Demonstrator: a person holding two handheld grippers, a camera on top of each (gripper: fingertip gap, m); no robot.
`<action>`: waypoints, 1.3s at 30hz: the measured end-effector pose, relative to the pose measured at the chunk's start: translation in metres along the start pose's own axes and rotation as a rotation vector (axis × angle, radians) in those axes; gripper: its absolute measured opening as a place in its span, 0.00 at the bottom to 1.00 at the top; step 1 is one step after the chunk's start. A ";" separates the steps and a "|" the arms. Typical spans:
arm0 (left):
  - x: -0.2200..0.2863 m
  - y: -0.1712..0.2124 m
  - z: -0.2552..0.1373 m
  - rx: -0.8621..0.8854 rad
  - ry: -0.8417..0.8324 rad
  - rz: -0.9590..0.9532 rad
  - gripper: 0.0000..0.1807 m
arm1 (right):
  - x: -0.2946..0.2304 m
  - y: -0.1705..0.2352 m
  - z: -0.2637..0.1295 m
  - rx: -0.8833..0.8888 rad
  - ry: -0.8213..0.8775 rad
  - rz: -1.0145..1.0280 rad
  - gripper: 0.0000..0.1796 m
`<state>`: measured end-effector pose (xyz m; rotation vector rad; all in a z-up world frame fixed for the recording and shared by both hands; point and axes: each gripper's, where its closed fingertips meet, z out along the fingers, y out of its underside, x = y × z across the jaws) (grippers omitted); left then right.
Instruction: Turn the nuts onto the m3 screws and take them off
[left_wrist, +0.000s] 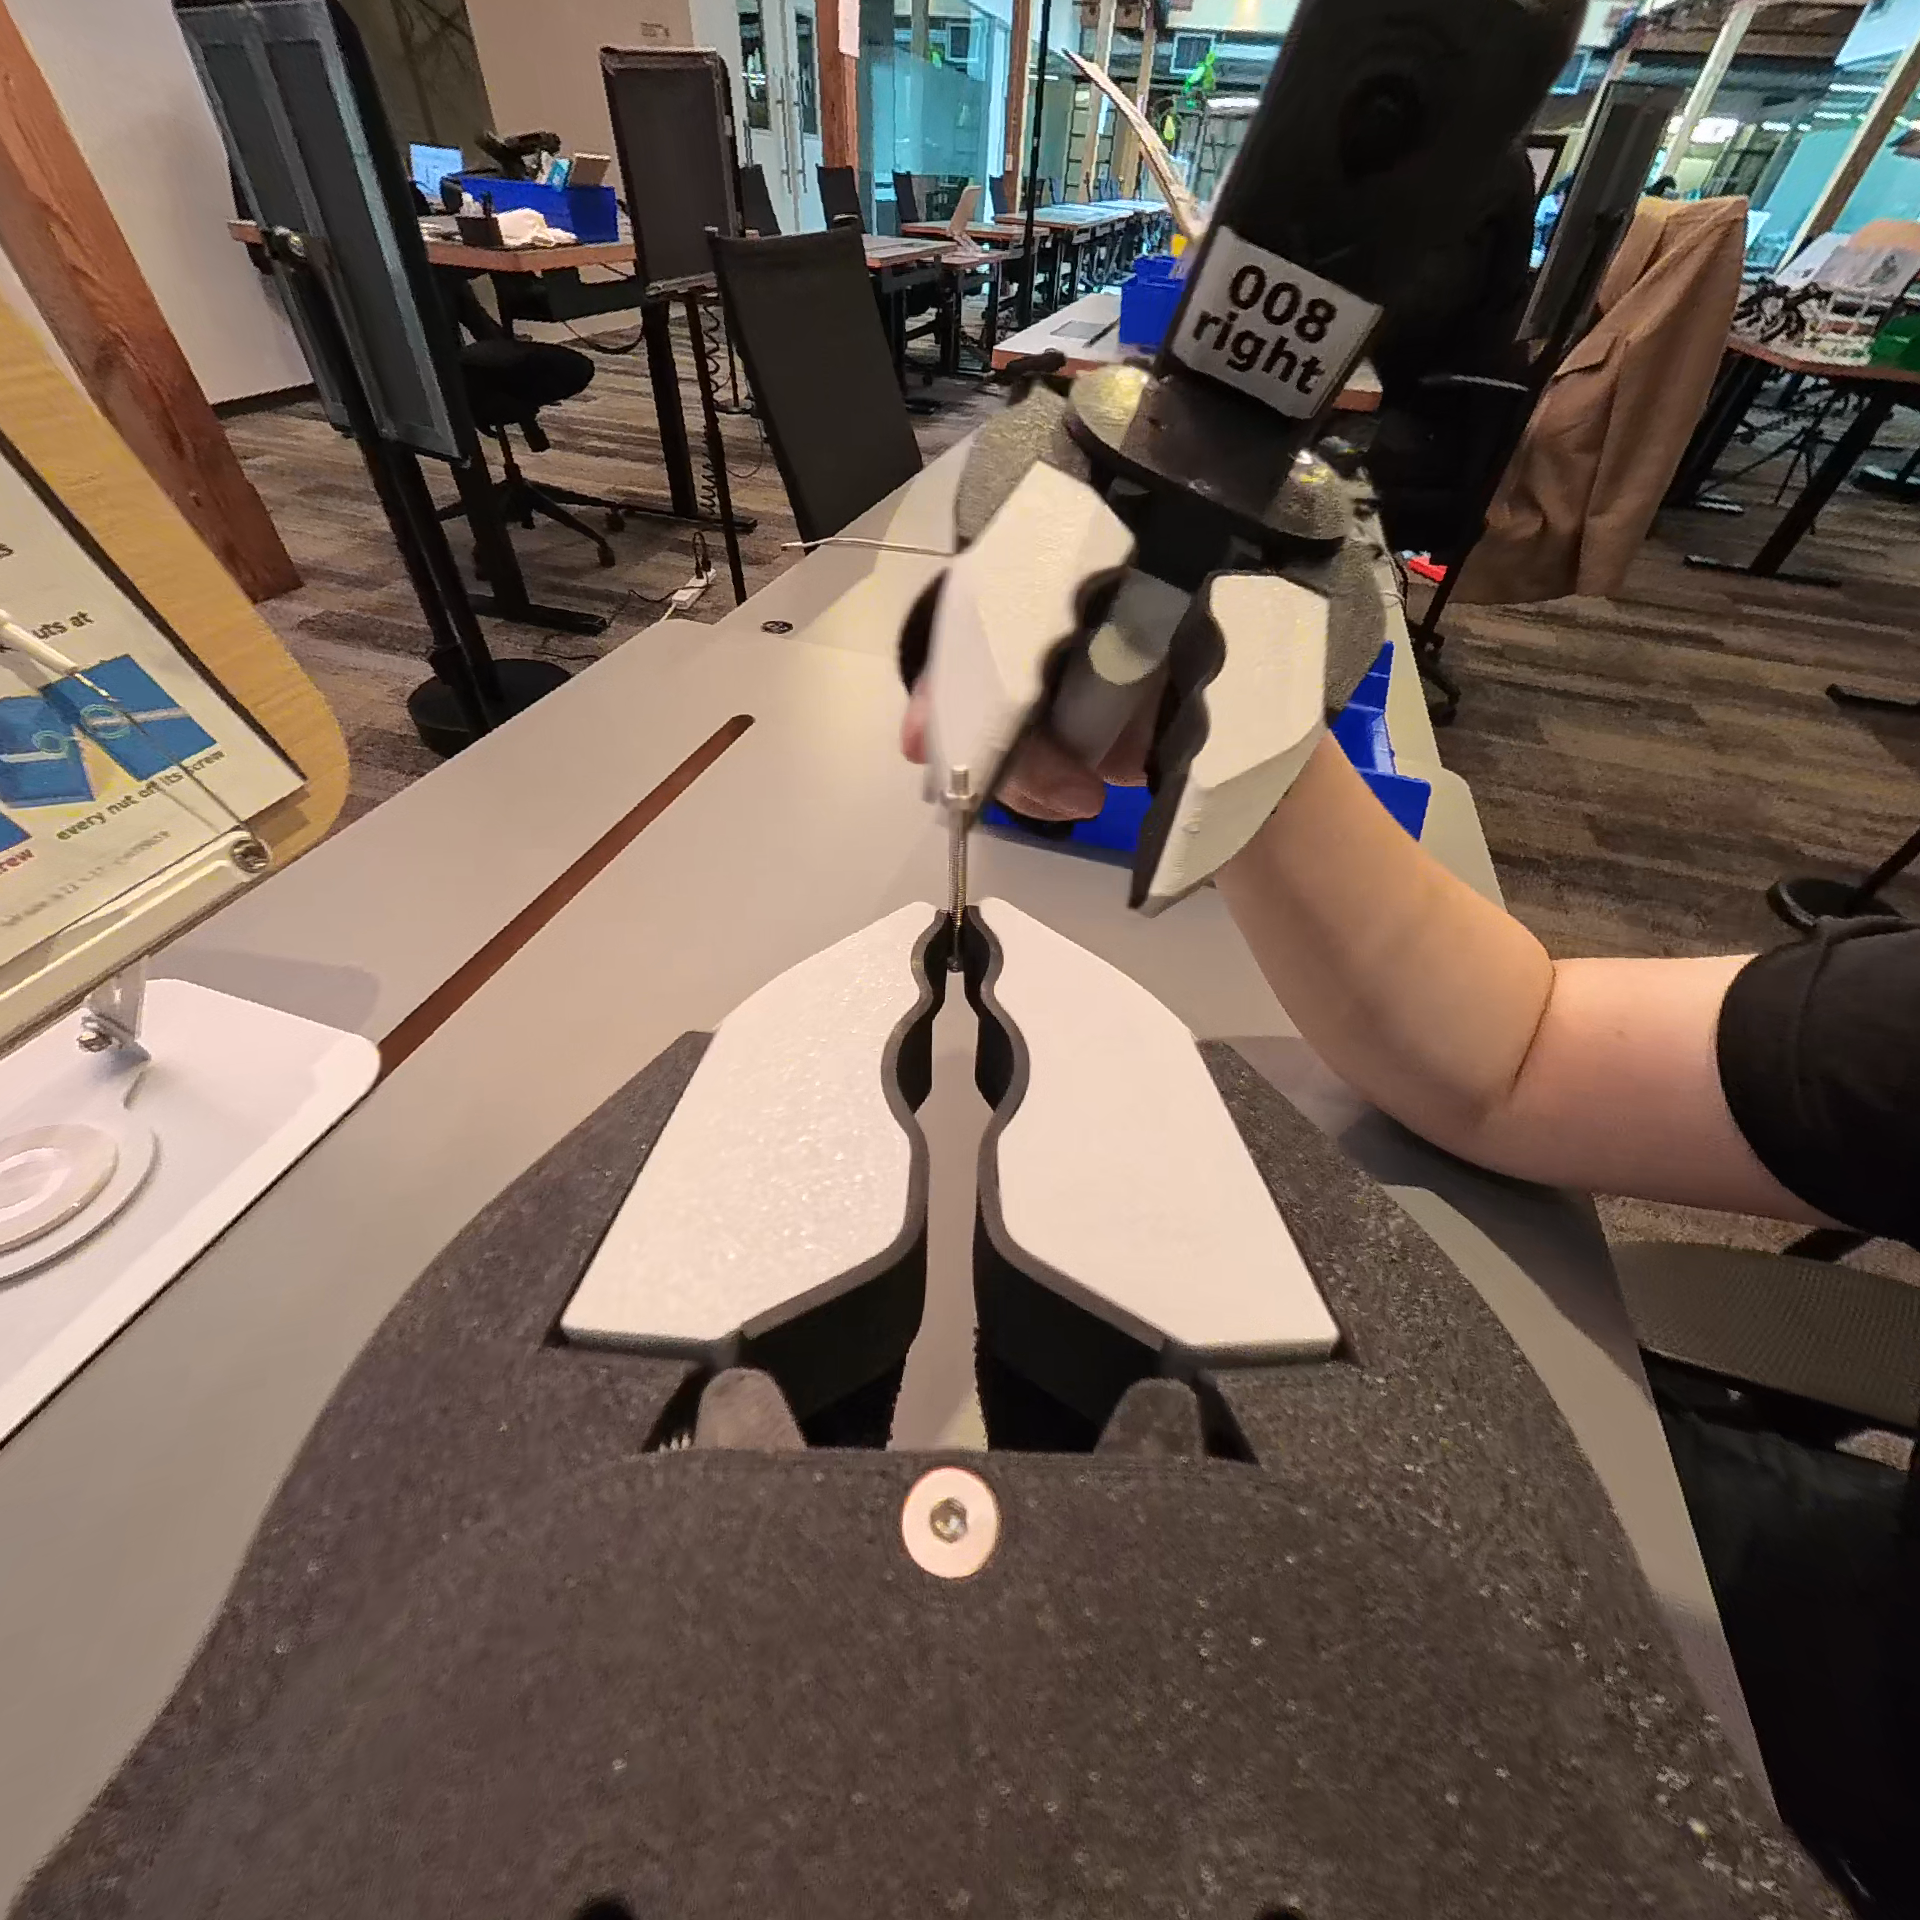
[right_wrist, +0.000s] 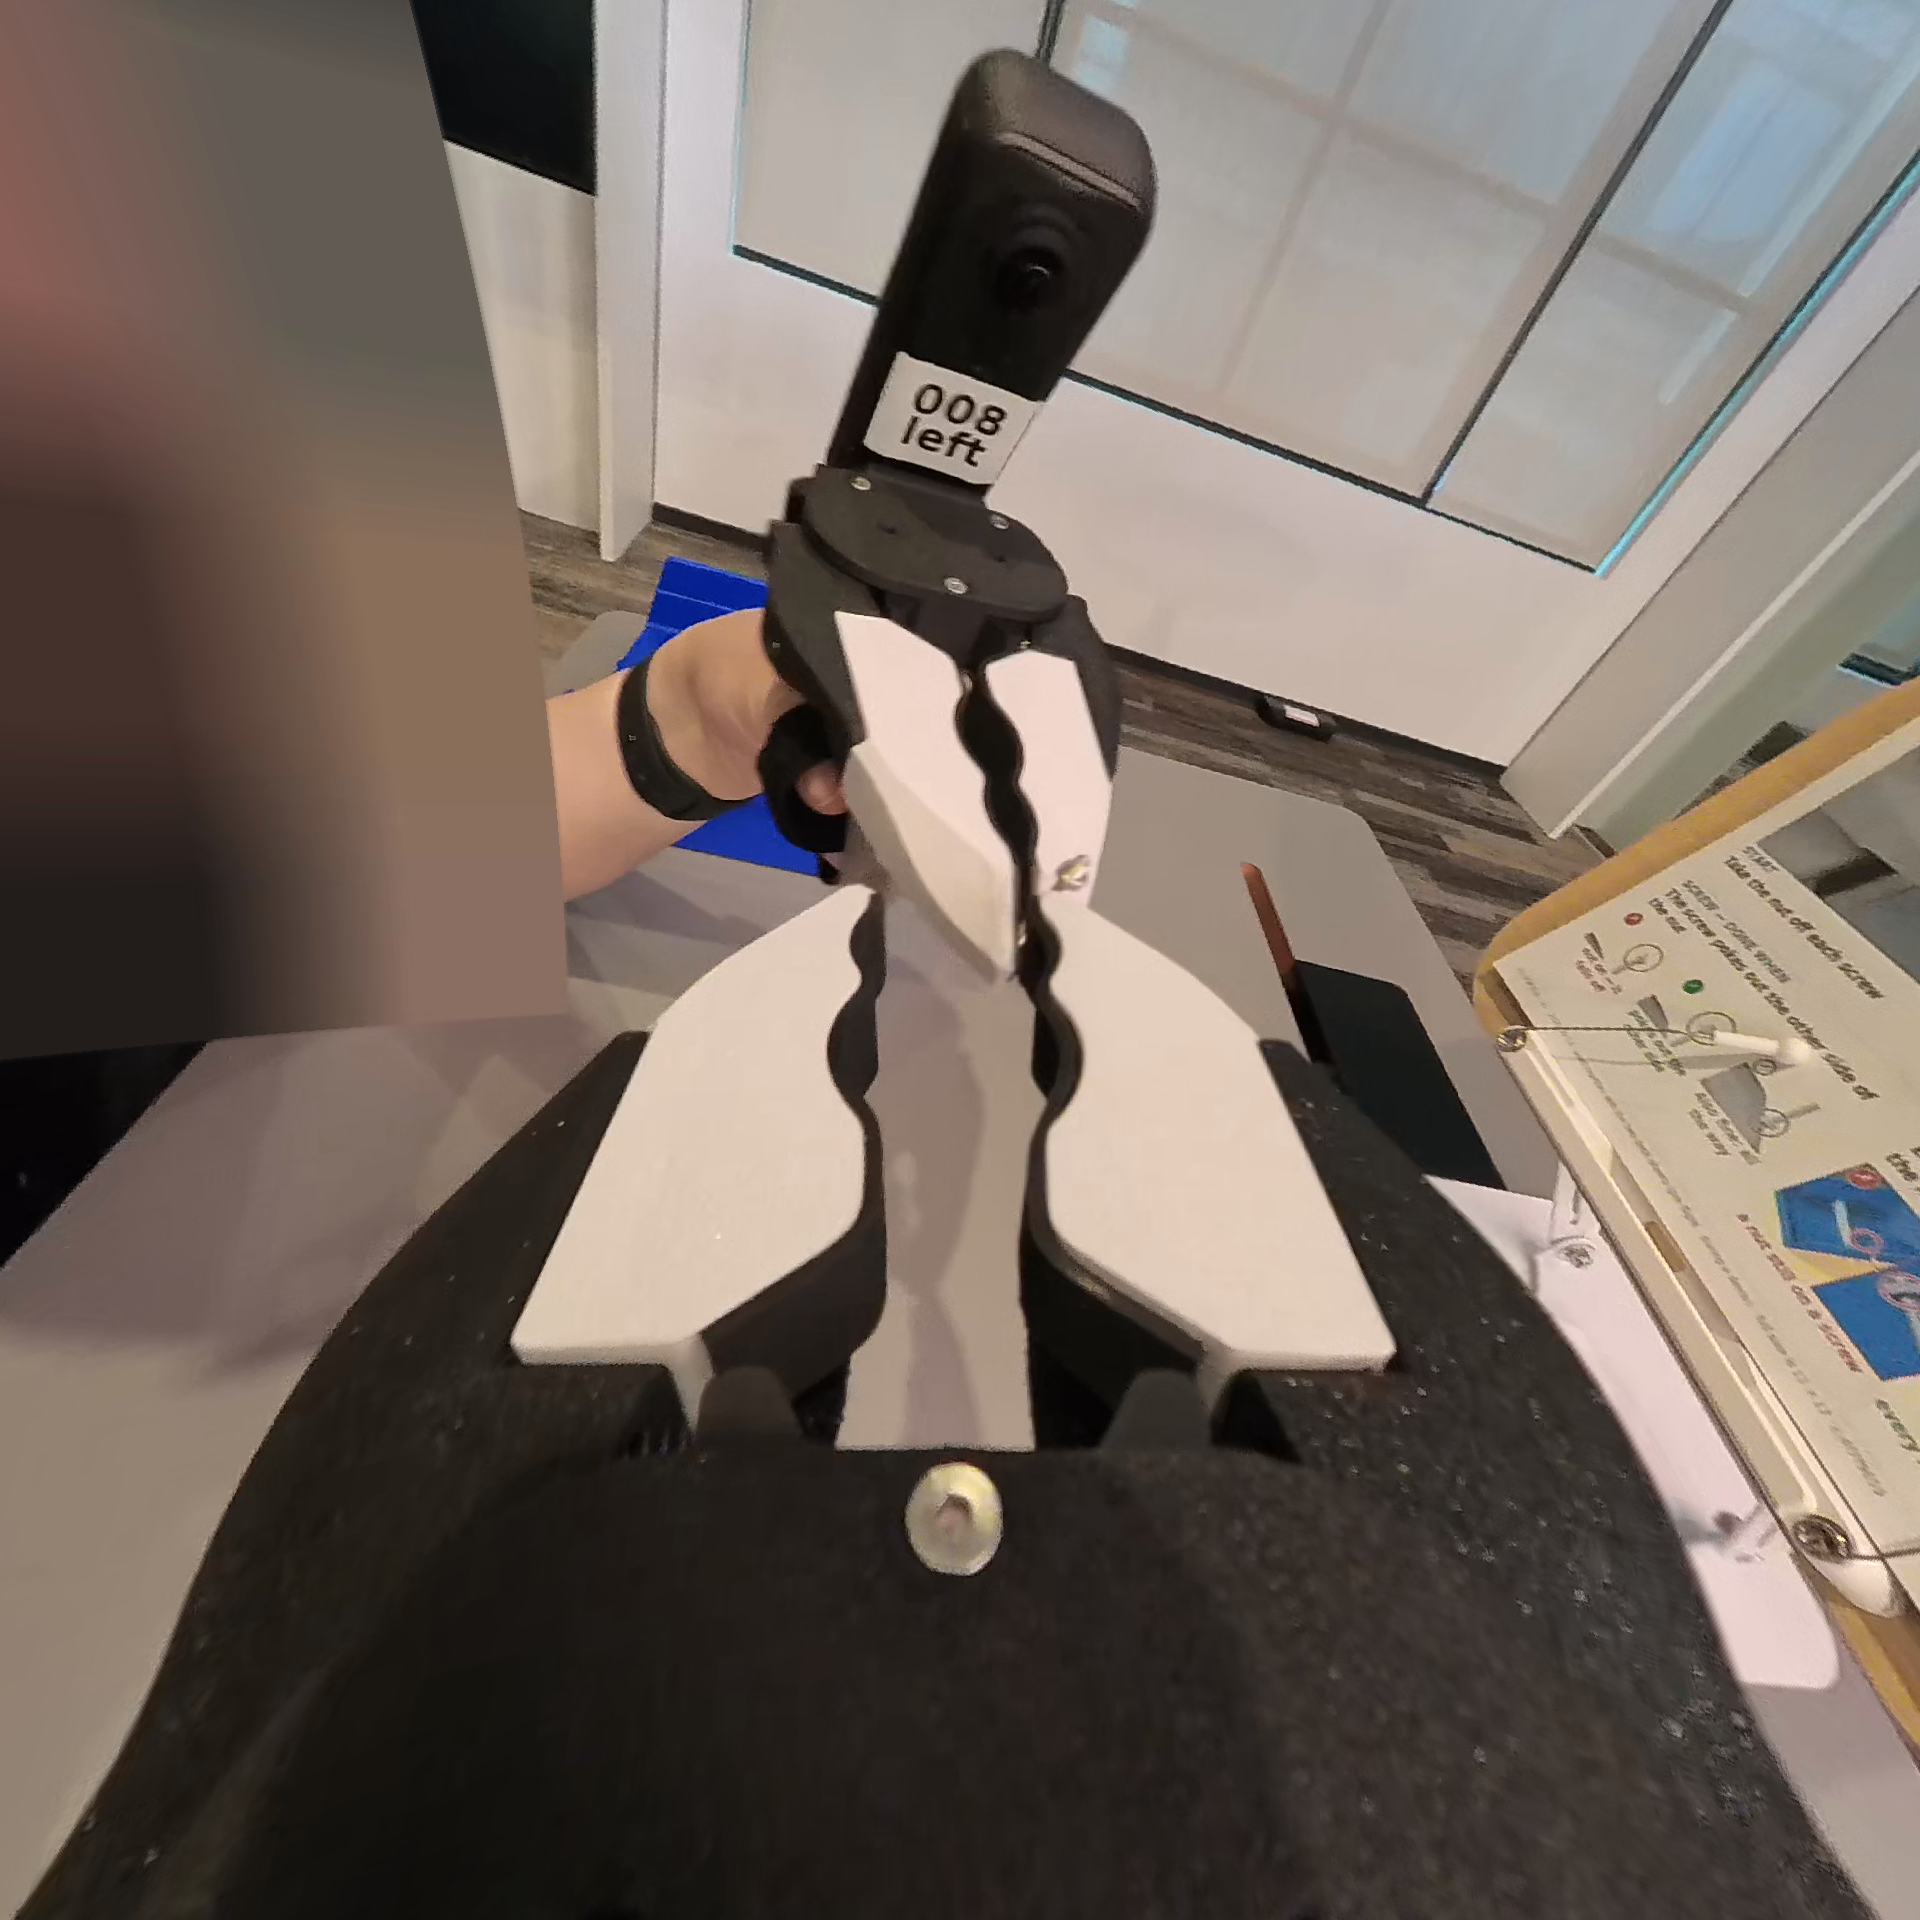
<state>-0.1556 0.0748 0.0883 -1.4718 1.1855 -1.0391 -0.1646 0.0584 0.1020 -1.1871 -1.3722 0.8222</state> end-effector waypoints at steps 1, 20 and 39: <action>-0.001 0.000 -0.001 0.003 0.000 -0.004 0.01 | 0.000 -0.001 -0.002 0.007 0.000 0.005 0.12; 0.001 -0.001 0.001 0.009 0.002 0.002 0.01 | 0.003 -0.006 -0.002 0.048 0.015 0.001 0.15; -0.001 -0.013 -0.009 0.078 -0.001 -0.007 0.01 | 0.021 -0.011 0.015 0.204 0.000 0.197 0.02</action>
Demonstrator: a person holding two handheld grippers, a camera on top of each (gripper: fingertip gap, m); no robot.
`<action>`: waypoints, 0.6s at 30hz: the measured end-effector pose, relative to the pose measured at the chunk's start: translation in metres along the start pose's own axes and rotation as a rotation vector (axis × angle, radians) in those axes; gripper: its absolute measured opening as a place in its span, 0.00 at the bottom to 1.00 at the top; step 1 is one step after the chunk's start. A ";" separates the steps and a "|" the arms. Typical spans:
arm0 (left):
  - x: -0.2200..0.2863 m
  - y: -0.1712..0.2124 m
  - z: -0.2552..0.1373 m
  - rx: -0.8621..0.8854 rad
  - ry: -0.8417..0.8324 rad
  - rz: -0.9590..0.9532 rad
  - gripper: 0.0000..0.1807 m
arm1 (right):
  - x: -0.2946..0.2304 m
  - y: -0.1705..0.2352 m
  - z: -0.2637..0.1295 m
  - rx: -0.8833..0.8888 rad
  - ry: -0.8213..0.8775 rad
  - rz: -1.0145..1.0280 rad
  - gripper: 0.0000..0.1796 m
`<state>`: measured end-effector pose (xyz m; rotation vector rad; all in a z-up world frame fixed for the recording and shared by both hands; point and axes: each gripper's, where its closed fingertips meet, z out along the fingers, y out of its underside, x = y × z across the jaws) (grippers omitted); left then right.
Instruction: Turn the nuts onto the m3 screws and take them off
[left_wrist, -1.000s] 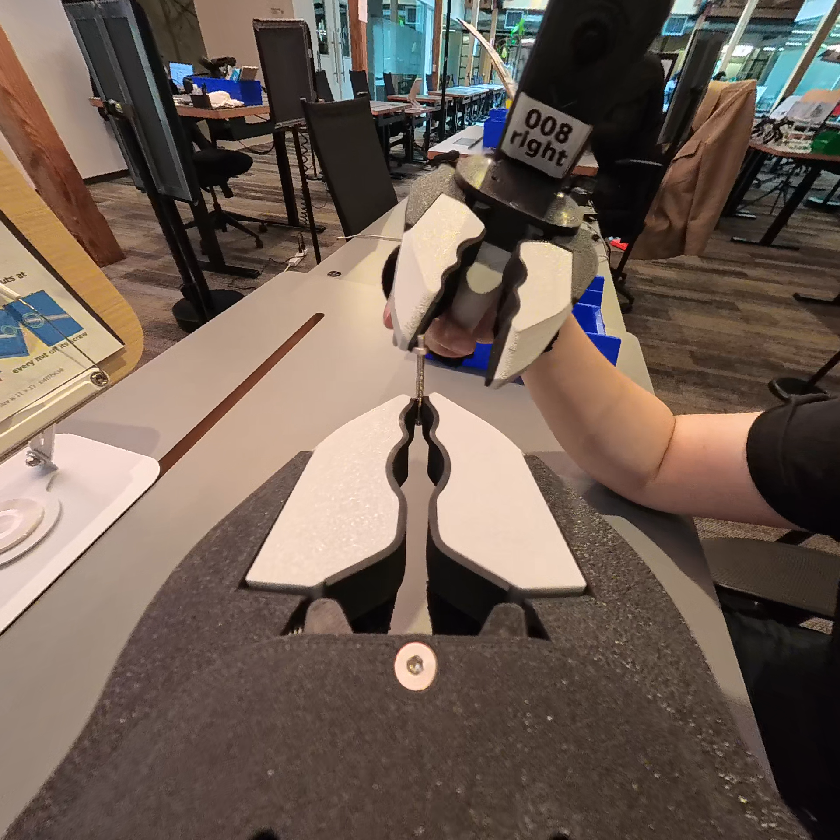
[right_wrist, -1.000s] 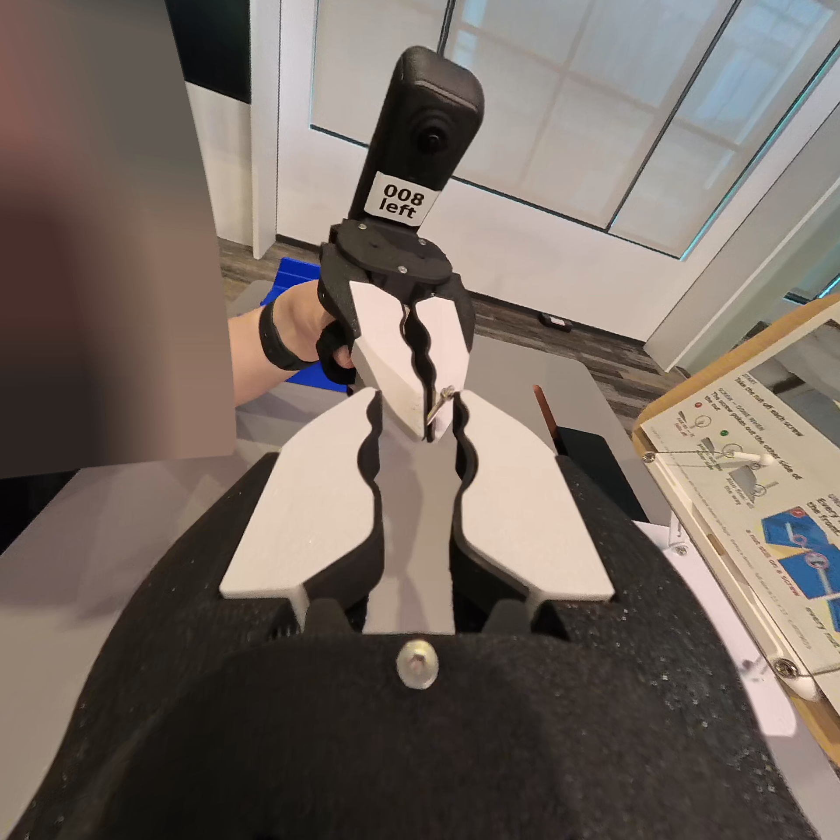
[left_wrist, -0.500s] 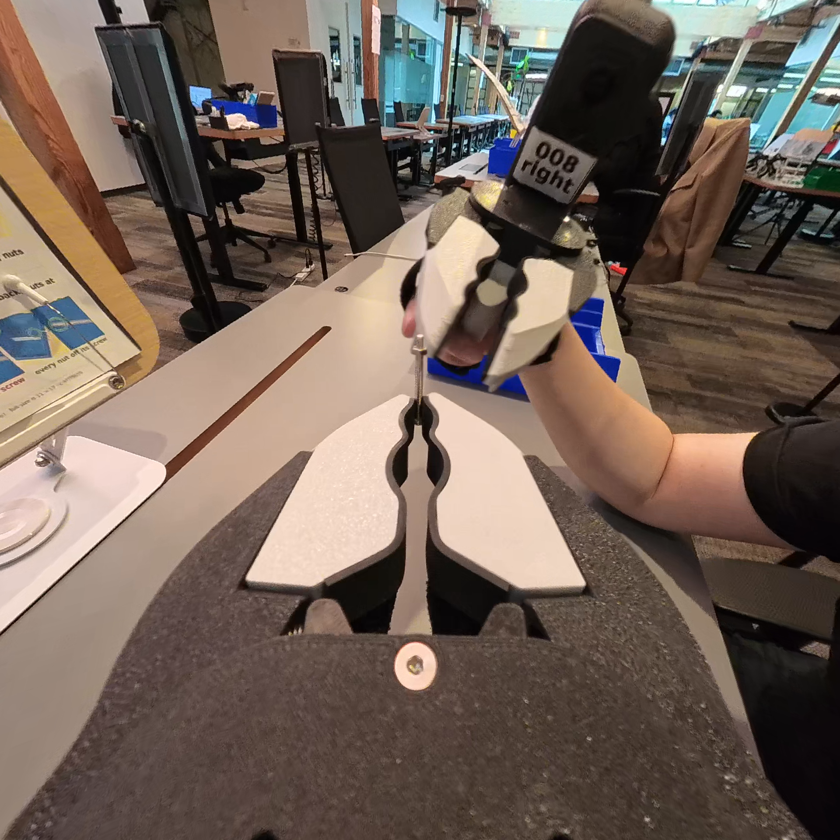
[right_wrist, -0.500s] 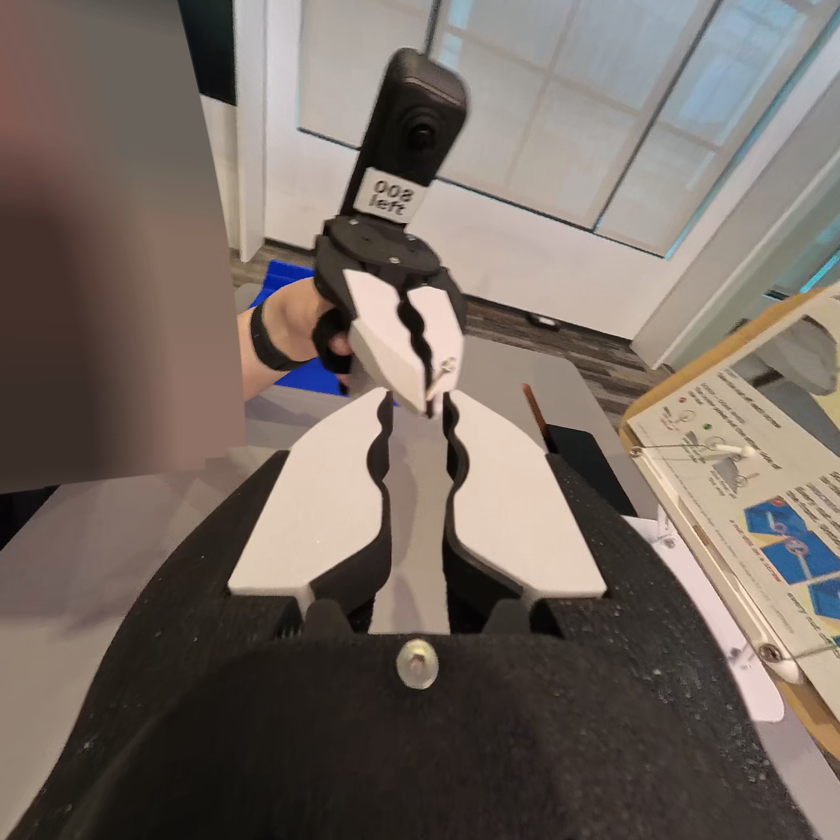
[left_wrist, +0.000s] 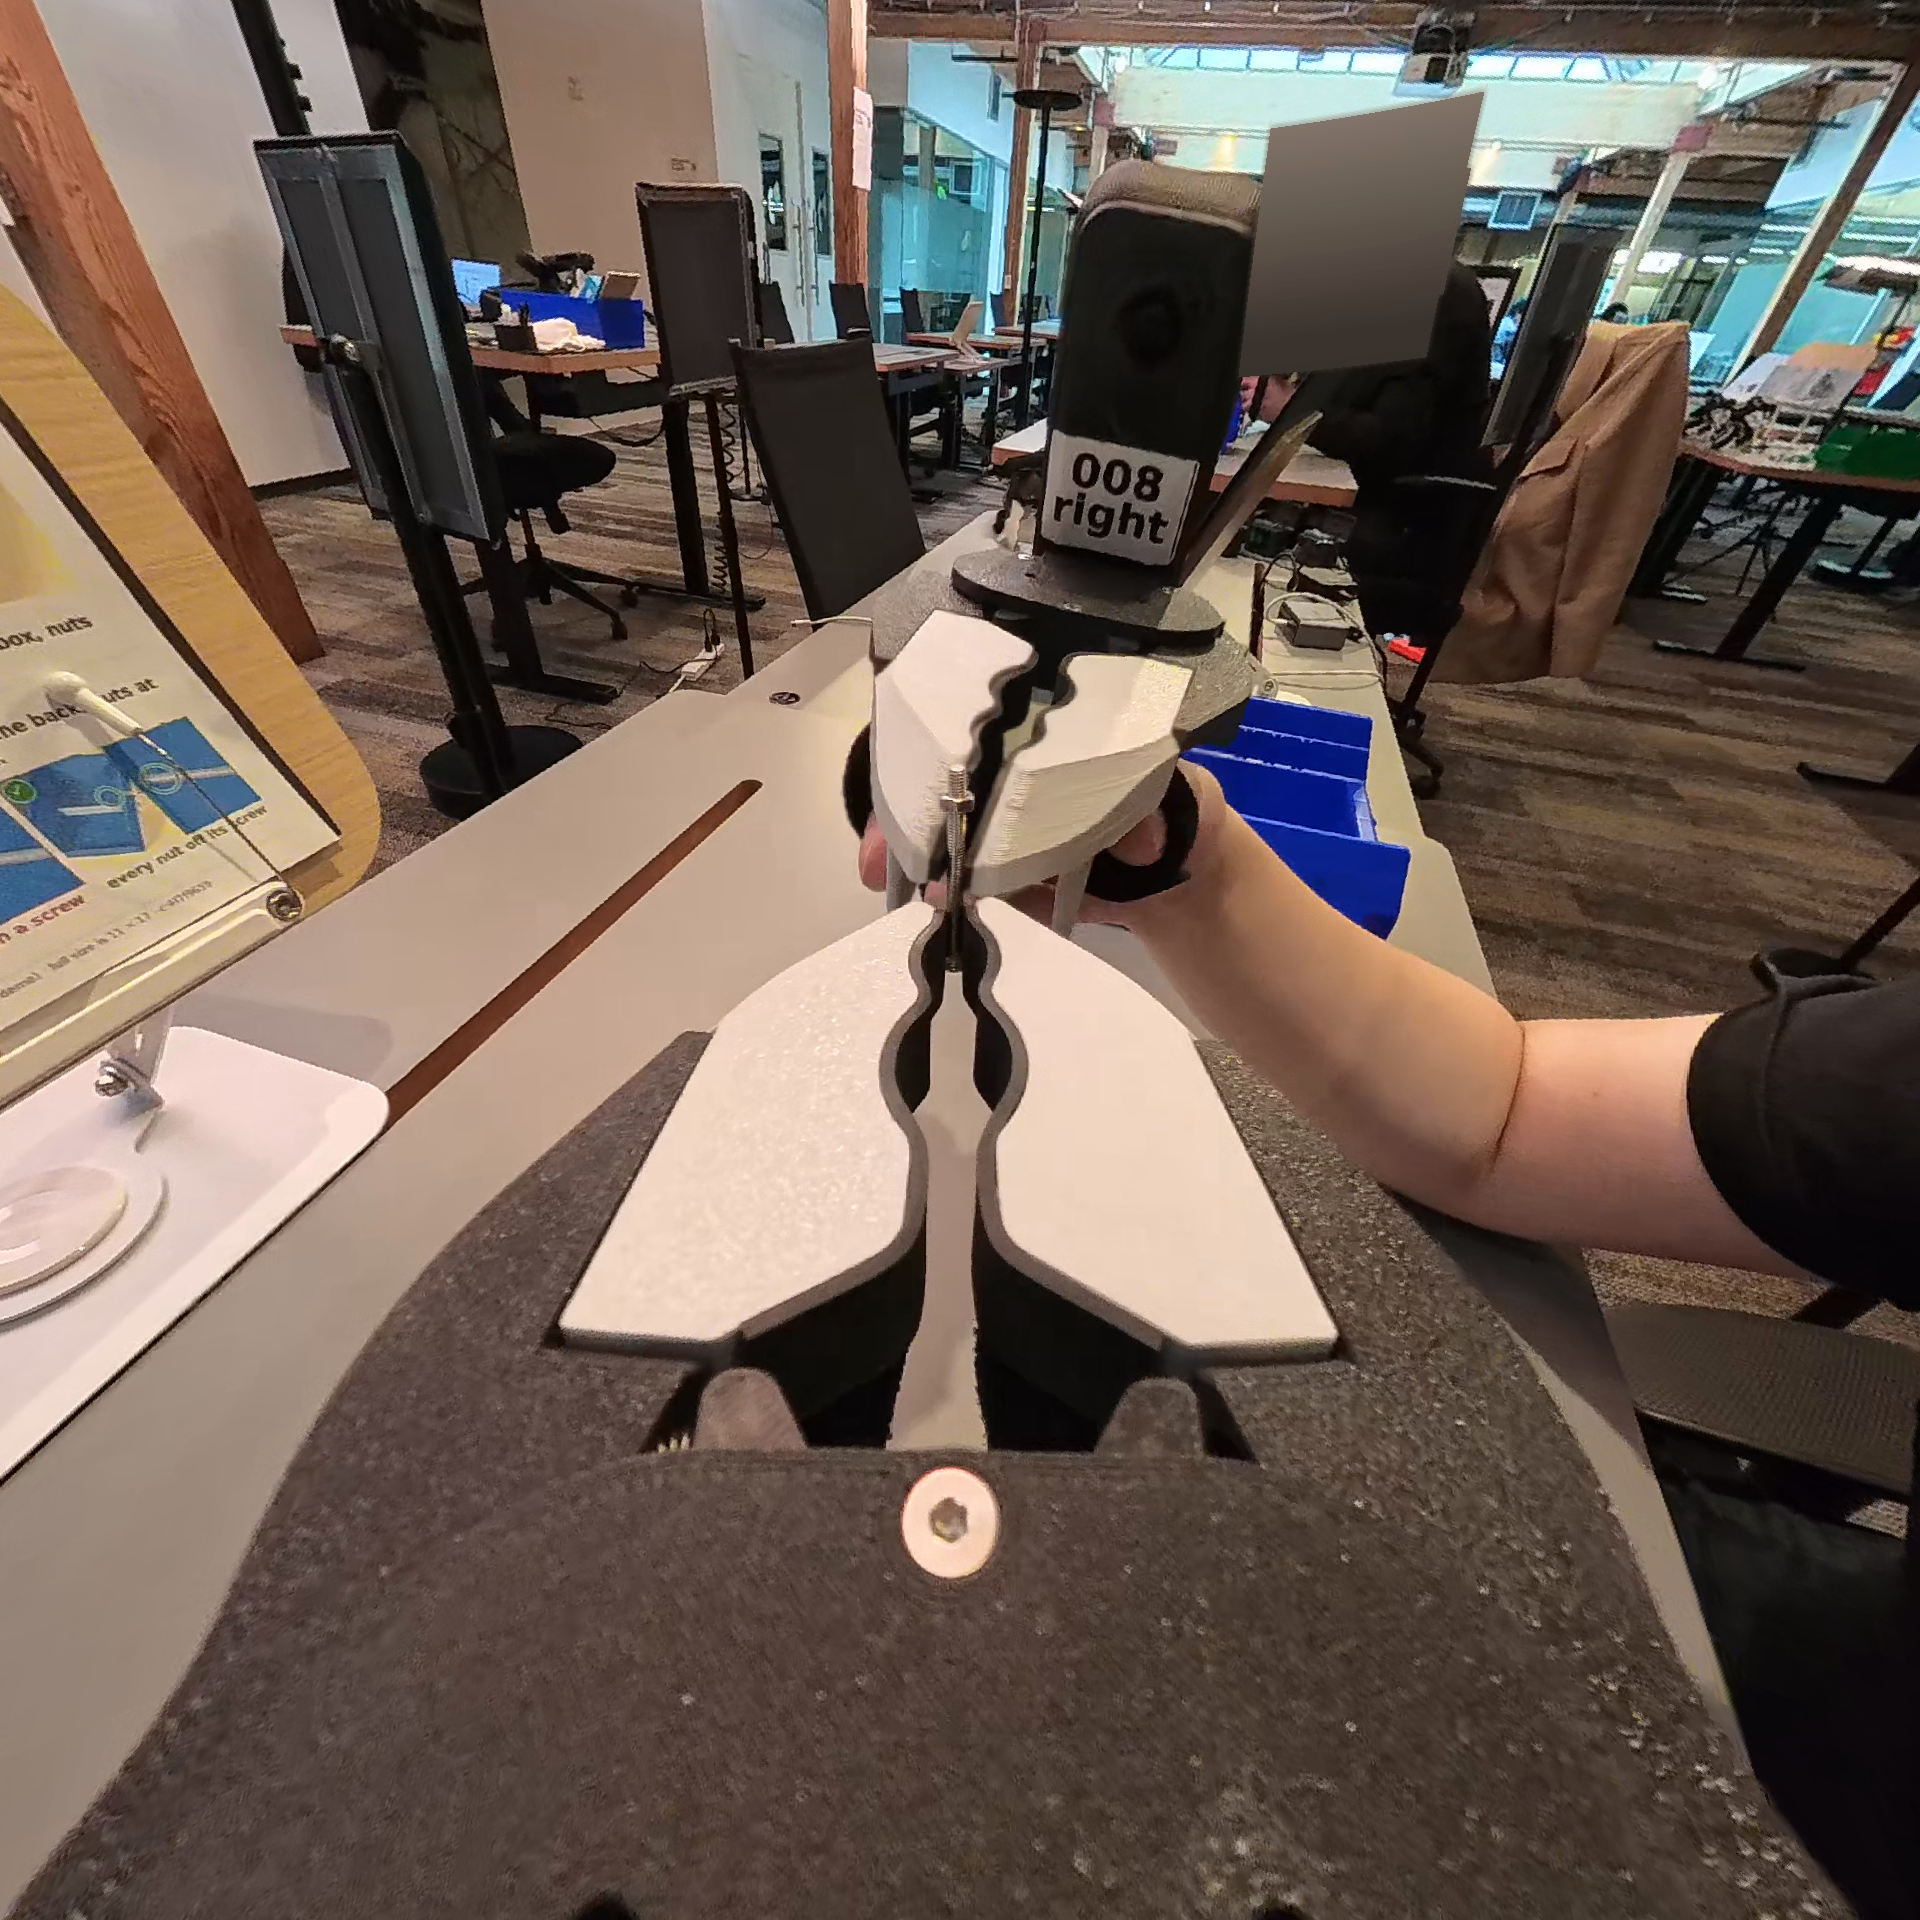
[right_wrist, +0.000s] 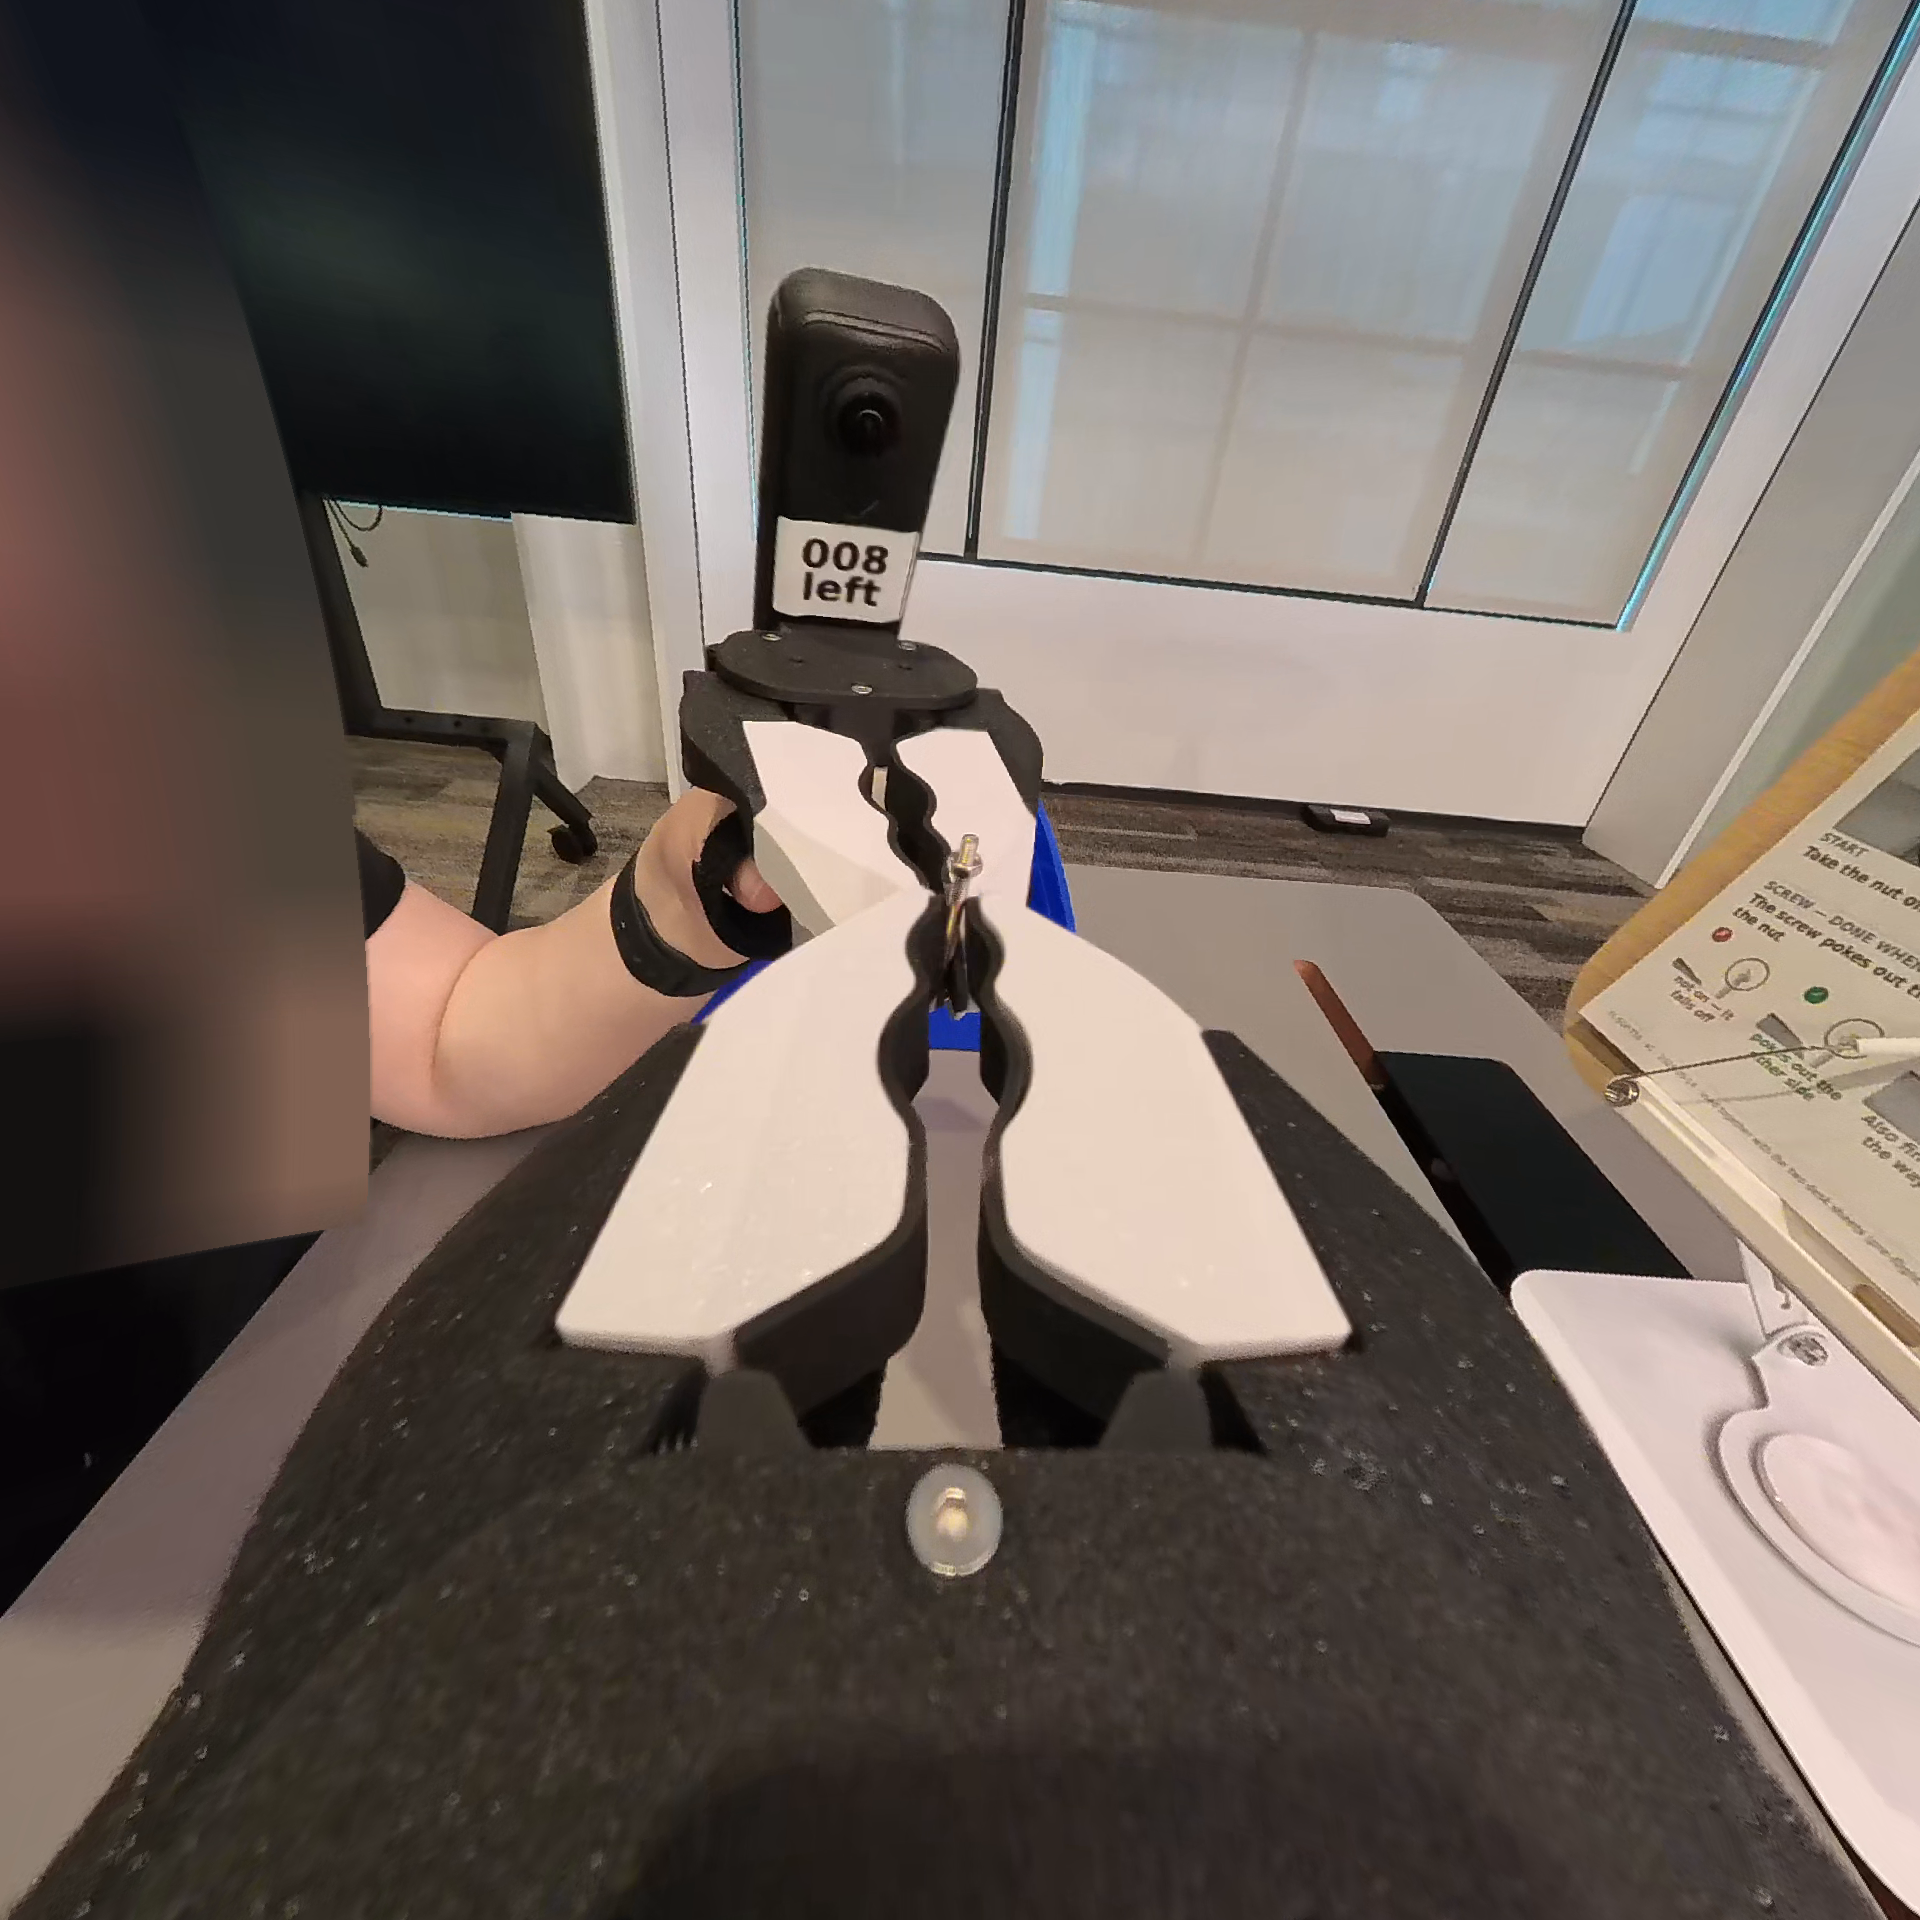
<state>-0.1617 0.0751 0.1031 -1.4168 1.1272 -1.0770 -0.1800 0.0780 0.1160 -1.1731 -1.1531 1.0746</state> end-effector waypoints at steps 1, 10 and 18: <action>0.000 0.000 0.000 0.001 -0.002 0.004 0.01 | 0.000 0.000 0.000 0.004 -0.004 0.001 0.02; -0.001 -0.003 -0.001 0.023 -0.005 -0.007 0.02 | 0.001 -0.003 0.001 0.041 -0.018 0.043 0.01; 0.002 -0.003 -0.006 -0.013 -0.046 0.037 0.19 | 0.000 -0.020 -0.021 0.057 0.069 0.018 0.01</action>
